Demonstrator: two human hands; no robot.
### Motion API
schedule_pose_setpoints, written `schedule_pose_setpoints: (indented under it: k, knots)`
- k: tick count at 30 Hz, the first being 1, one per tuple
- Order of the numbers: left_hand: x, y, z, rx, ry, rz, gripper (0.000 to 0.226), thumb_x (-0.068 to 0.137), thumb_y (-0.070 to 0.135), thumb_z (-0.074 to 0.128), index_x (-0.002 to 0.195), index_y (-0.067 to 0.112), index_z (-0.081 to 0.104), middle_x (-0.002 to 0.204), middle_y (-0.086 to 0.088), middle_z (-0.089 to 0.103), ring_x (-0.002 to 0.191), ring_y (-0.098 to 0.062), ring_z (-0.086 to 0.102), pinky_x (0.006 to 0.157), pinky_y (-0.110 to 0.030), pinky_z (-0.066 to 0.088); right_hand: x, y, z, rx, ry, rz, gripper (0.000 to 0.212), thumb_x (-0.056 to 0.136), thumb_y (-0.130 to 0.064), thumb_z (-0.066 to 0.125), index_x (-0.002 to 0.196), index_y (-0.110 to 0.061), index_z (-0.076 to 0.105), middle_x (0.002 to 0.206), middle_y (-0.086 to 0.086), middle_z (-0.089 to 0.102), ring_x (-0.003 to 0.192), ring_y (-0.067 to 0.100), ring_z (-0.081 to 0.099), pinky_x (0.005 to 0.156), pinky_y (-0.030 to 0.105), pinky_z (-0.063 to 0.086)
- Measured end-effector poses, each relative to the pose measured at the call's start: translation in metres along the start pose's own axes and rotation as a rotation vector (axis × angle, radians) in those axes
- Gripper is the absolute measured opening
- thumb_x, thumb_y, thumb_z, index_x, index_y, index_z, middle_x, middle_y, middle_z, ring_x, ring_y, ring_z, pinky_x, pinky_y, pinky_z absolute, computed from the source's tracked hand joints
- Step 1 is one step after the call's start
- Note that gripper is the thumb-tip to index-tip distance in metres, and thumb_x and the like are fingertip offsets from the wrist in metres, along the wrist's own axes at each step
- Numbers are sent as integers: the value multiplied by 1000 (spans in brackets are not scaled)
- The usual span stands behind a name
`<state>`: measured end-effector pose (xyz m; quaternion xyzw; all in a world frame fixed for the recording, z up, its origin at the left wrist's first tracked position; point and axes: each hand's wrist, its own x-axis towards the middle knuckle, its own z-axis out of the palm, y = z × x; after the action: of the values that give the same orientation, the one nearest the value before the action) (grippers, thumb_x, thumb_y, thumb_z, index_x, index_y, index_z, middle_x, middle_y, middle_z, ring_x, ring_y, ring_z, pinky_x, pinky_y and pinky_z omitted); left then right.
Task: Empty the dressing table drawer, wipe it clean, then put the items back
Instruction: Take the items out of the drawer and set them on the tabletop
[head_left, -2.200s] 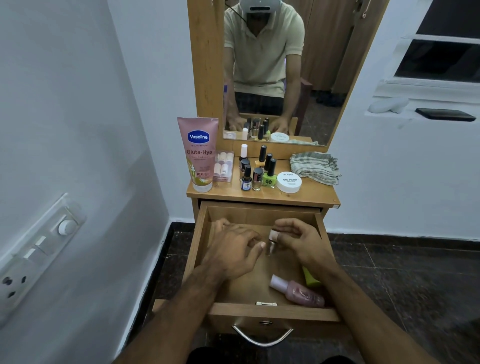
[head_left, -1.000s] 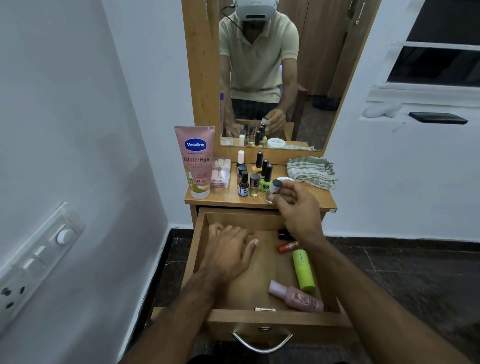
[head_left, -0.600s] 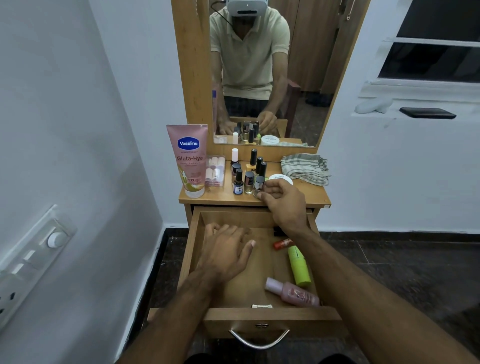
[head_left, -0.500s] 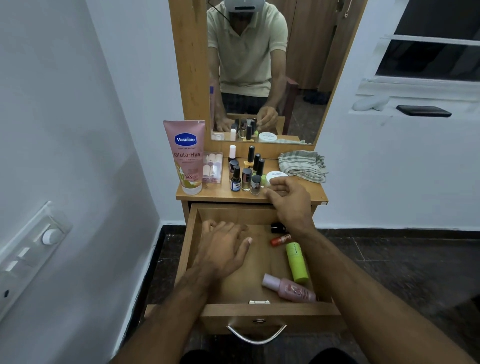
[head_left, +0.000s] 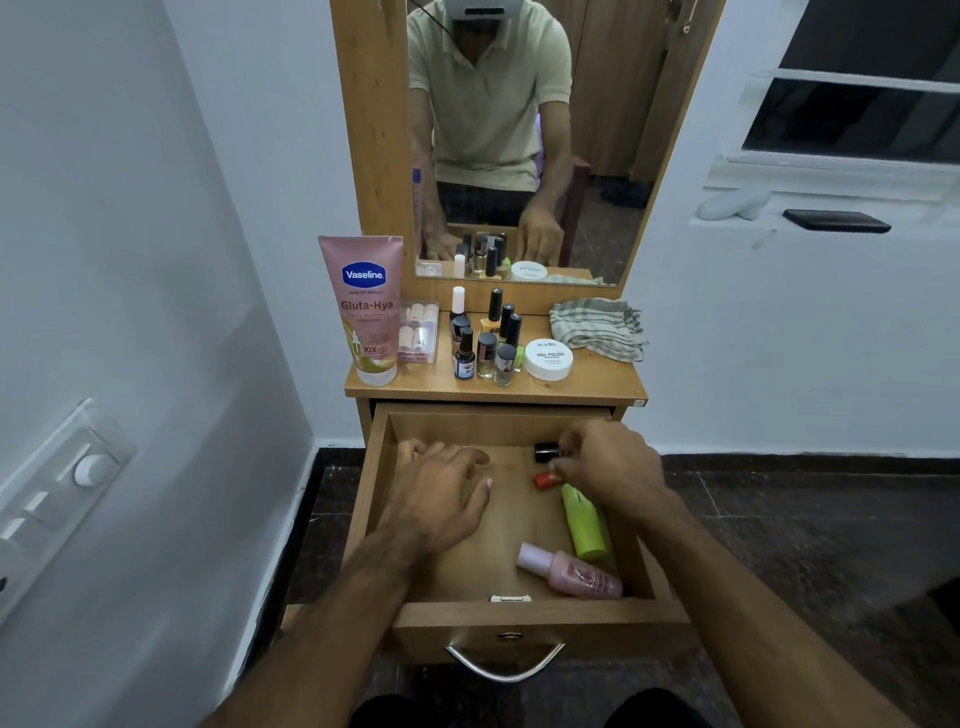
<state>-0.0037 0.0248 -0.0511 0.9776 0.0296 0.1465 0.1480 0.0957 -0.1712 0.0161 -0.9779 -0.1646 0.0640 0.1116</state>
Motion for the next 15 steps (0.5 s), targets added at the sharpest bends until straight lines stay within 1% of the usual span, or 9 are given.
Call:
schedule_pose_setpoints:
  k: [2, 4, 6, 8, 10, 11, 13, 15]
  knots:
    - [1, 0, 0, -5, -6, -3, 44, 91, 54, 42, 124, 34, 61, 110, 17, 66, 103, -3, 53, 96, -32, 21, -7, 3, 0, -240, -90, 2, 32, 85, -47, 73, 106, -24, 65, 95, -2, 62, 88, 20, 61, 74, 34, 51]
    - [1, 1, 1, -5, -23, 0, 43, 90, 54, 43, 124, 34, 61, 113, 16, 66, 107, -3, 53, 98, -33, 21, -14, 5, 9, -357, -151, -7, 30, 88, -43, 71, 108, -23, 63, 89, -4, 56, 83, 16, 58, 71, 32, 50]
    - [1, 1, 3, -1, -33, -1, 43, 90, 54, 43, 124, 35, 60, 117, 17, 65, 111, -3, 52, 99, -34, 21, -18, 3, 23, -374, -167, -27, 27, 90, -38, 69, 111, -22, 63, 90, -4, 57, 83, 14, 58, 71, 30, 50]
    - [1, 0, 3, 4, -38, -3, 42, 90, 53, 45, 125, 36, 60, 119, 17, 65, 113, -3, 52, 100, -33, 19, -20, 1, 35, -386, -136, -51, 31, 92, -32, 67, 119, -20, 60, 99, -1, 64, 82, 15, 58, 65, 28, 46]
    - [0, 0, 3, 3, -20, -2, 42, 90, 52, 45, 125, 35, 61, 119, 17, 65, 111, -3, 52, 99, -33, 19, -22, 3, 44, -367, -51, -78, 40, 93, -28, 64, 129, -18, 50, 107, 0, 68, 82, 16, 60, 57, 27, 39]
    - [0, 0, 2, 4, -10, -4, 42, 90, 52, 45, 125, 35, 61, 118, 17, 66, 110, -4, 53, 99, -33, 20, -24, 4, 47, -337, -16, -93, 44, 93, -27, 63, 132, -18, 45, 106, 1, 69, 82, 17, 62, 55, 27, 37]
    - [0, 1, 1, 6, -6, -3, 43, 90, 52, 44, 125, 34, 61, 117, 17, 66, 109, -4, 53, 99, -33, 20, -27, 8, 53, -262, 10, -119, 47, 91, -26, 62, 132, -19, 40, 102, 0, 69, 84, 19, 66, 58, 29, 42]
    - [0, 1, 1, 3, -4, -1, 45, 90, 53, 44, 127, 34, 60, 117, 17, 66, 109, -4, 53, 99, -33, 20, -28, 11, 54, -191, 0, -114, 48, 88, -32, 65, 127, -21, 40, 101, -1, 68, 85, 18, 64, 59, 30, 43]
